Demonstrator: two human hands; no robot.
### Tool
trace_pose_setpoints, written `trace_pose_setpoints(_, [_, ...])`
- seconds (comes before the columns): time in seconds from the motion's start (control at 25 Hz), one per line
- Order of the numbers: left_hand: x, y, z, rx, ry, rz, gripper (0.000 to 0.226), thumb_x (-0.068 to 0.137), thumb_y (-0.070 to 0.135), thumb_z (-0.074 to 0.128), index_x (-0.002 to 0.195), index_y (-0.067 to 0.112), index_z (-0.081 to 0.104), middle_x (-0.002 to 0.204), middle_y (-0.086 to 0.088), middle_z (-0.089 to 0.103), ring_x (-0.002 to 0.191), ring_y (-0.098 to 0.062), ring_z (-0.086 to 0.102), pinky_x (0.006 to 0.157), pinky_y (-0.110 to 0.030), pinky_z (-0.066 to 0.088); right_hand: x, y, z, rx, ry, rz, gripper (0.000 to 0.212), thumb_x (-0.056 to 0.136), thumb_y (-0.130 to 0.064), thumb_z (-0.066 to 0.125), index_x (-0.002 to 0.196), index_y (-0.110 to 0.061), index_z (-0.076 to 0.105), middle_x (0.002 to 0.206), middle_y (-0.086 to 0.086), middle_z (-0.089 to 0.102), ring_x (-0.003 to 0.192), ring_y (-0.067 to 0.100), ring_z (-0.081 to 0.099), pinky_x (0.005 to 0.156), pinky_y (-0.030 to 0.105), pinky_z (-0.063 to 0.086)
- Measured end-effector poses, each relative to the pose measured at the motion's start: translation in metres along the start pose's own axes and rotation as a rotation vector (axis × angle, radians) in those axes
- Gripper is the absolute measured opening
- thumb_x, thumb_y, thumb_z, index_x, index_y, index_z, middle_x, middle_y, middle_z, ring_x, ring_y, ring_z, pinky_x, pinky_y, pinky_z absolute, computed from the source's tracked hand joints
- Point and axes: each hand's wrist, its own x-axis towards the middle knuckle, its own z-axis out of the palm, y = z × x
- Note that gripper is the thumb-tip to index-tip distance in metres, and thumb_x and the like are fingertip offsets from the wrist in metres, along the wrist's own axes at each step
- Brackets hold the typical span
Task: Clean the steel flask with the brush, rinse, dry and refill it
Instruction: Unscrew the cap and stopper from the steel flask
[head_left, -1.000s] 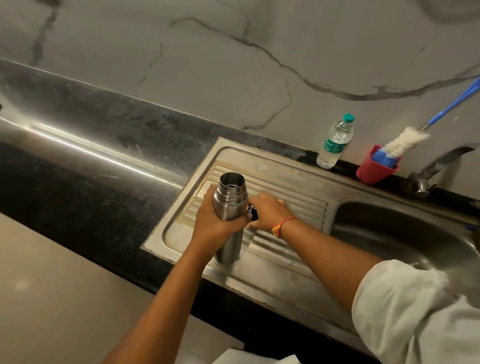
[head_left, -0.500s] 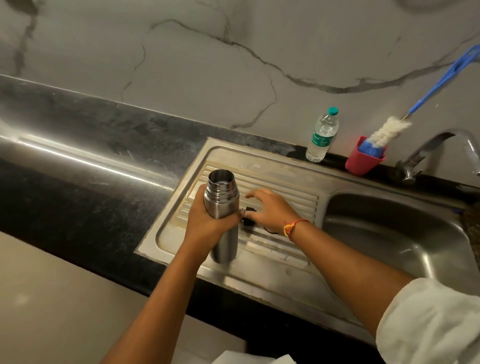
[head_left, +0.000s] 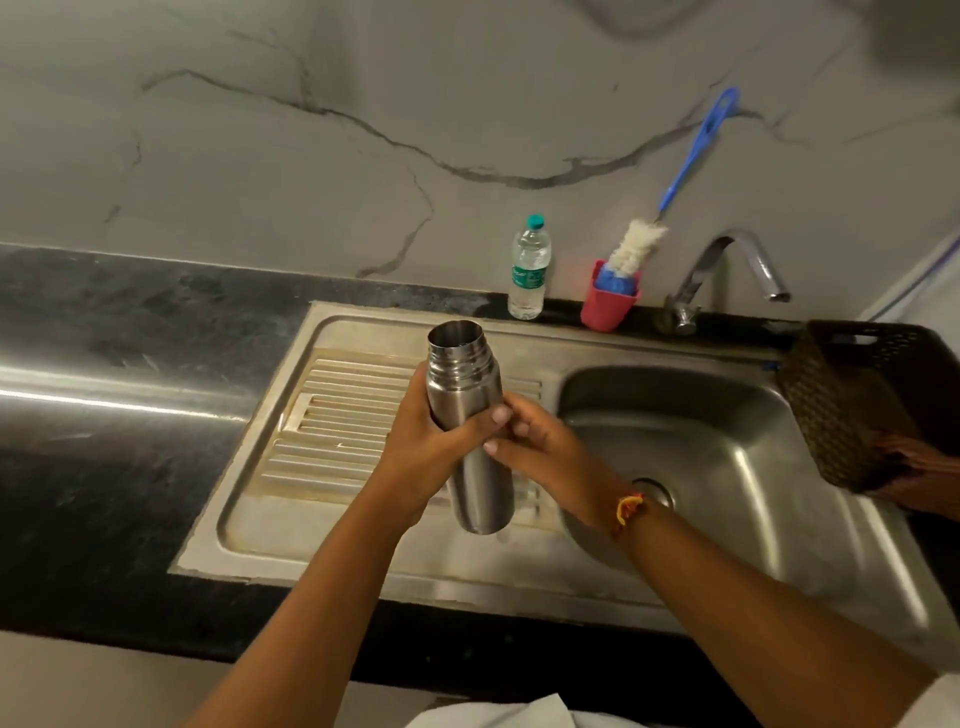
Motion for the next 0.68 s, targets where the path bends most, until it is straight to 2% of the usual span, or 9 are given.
trace_pose_setpoints(0.08, [0.004, -0.004, 0.03, -0.052, -0.063, -0.046, 0.064, 0.073, 0.035, 0.089, 0.127, 0.032, 0.056, 0.11, 0.004, 0.073, 0.105, -0.019, 0.071, 0.087, -0.037, 0.06, -0.017, 0.004, -0.019, -0.081, 0.054, -0.006, 0.063, 0.09, -0.019, 0.071, 0.145, -0.029, 0.042, 0.136, -0.006, 0.06, 0.124, 0.013, 0.059, 0.103, 0.037, 0.05])
trace_pose_setpoints(0.2, [0.01, -0.012, 0.077, -0.097, -0.153, -0.145, 0.07, 0.073, 0.041, 0.088, 0.133, 0.031, 0.053, 0.119, 0.0, 0.071, 0.112, -0.021, 0.07, 0.093, -0.043, 0.059, -0.044, 0.015, -0.047, -0.191, 0.228, -0.018, 0.064, 0.086, -0.022, 0.075, 0.14, -0.033, 0.044, 0.13, -0.012, 0.063, 0.116, 0.005, 0.062, 0.096, 0.031, 0.053])
trace_pose_setpoints(0.36, [0.019, -0.016, 0.129, 0.035, -0.322, -0.217, 0.057, 0.08, 0.051, 0.073, 0.131, 0.032, 0.055, 0.121, 0.004, 0.069, 0.112, -0.013, 0.068, 0.094, -0.032, 0.056, -0.084, 0.036, -0.096, -0.221, 0.413, 0.055, 0.061, 0.078, -0.032, 0.079, 0.13, -0.048, 0.051, 0.119, -0.015, 0.068, 0.106, 0.003, 0.066, 0.094, 0.034, 0.055])
trace_pose_setpoints(0.48, [0.023, -0.027, 0.152, 0.158, -0.43, -0.225, 0.048, 0.088, 0.057, 0.061, 0.128, 0.031, 0.061, 0.122, 0.004, 0.068, 0.111, -0.008, 0.065, 0.094, -0.026, 0.052, -0.117, 0.05, -0.134, -0.259, 0.536, 0.115, 0.059, 0.076, -0.033, 0.081, 0.125, -0.051, 0.053, 0.109, -0.018, 0.07, 0.095, -0.003, 0.067, 0.082, 0.022, 0.056])
trace_pose_setpoints(0.56, [0.026, -0.04, 0.165, 0.235, -0.414, -0.235, 0.045, 0.091, 0.059, 0.057, 0.125, 0.03, 0.063, 0.123, 0.0, 0.067, 0.114, -0.013, 0.063, 0.1, -0.03, 0.052, -0.138, 0.054, -0.159, -0.335, 0.59, 0.154, 0.054, 0.075, -0.036, 0.082, 0.121, -0.047, 0.055, 0.103, -0.019, 0.069, 0.087, -0.006, 0.066, 0.071, 0.013, 0.052])
trace_pose_setpoints(0.68, [0.036, -0.071, 0.181, 0.528, -0.299, -0.175, 0.039, 0.096, 0.049, 0.063, 0.124, 0.022, 0.06, 0.12, -0.004, 0.063, 0.111, -0.022, 0.062, 0.098, -0.038, 0.054, -0.16, 0.064, -0.193, -0.461, 0.607, 0.222, 0.056, 0.072, -0.045, 0.081, 0.122, -0.041, 0.056, 0.102, -0.02, 0.067, 0.087, -0.002, 0.066, 0.07, 0.016, 0.052])
